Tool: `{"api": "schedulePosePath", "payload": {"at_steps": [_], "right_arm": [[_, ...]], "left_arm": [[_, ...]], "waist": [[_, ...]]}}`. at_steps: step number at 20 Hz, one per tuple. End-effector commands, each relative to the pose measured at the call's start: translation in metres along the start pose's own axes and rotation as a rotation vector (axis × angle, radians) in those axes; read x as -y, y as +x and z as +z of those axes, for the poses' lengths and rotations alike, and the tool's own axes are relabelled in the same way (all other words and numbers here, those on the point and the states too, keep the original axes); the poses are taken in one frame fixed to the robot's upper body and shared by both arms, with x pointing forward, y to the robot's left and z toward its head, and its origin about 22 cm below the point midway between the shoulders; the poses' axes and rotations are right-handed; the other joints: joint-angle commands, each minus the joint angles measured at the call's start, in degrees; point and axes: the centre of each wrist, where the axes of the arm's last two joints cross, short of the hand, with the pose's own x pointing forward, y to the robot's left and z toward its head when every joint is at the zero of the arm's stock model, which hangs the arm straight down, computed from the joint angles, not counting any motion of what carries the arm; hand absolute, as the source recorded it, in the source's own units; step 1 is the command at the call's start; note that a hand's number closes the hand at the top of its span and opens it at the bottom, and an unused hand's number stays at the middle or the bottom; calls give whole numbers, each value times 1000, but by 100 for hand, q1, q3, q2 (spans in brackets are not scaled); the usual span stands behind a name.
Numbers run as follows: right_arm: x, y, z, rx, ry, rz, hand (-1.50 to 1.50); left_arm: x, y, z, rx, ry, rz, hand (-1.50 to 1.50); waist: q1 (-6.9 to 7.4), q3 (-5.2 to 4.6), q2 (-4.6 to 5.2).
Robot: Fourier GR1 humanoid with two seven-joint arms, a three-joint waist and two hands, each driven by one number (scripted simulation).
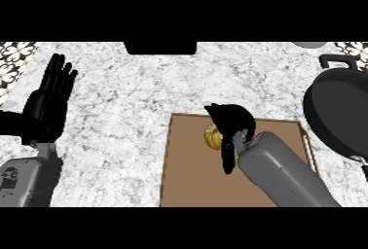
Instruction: Pick the squash from the tray and place it in the pot
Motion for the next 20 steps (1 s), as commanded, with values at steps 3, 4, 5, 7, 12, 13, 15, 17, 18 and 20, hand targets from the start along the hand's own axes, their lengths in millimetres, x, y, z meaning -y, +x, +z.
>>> {"api": "schedulePosePath", "payload": {"at_steps": [3,4,5,7,12,13,15,17,18,20], "right_arm": [[-24,5,-20,-56,7,9,-150],[-26,-39,-38,-46,9,9,-150],[-19,-16,-27,-46,17,14,-150],[-31,-18,-25,-38,15,12,-150],[-36,-18,-38,-7,-2,-6,-150],[-46,-12,-61,-10,23,17,-150],[-24,-23,-55,-6,33,-20,-150],[-48,-26,-65,20,44,-12,-150],[-41,-24,-58,64,61,25,150],[-67,-4,-66,139,39,77,150]], "left_arm": [[7,-11,13,-1,2,-13,0],[16,7,15,8,3,-7,0],[2,1,3,1,-2,-16,0],[-1,7,16,-9,-10,10,0],[11,5,10,5,10,0,0],[29,-5,-14,2,4,3,0],[26,-7,2,3,-13,4,0],[10,2,13,1,-14,-4,0],[6,-9,15,6,-14,-4,0],[1,-2,-10,10,8,-5,0]], "waist": [[15,0,2],[50,4,8],[5,1,2],[8,1,-4],[4,1,-2],[10,1,23],[7,1,6],[27,1,5],[16,1,4],[28,1,32]]}}
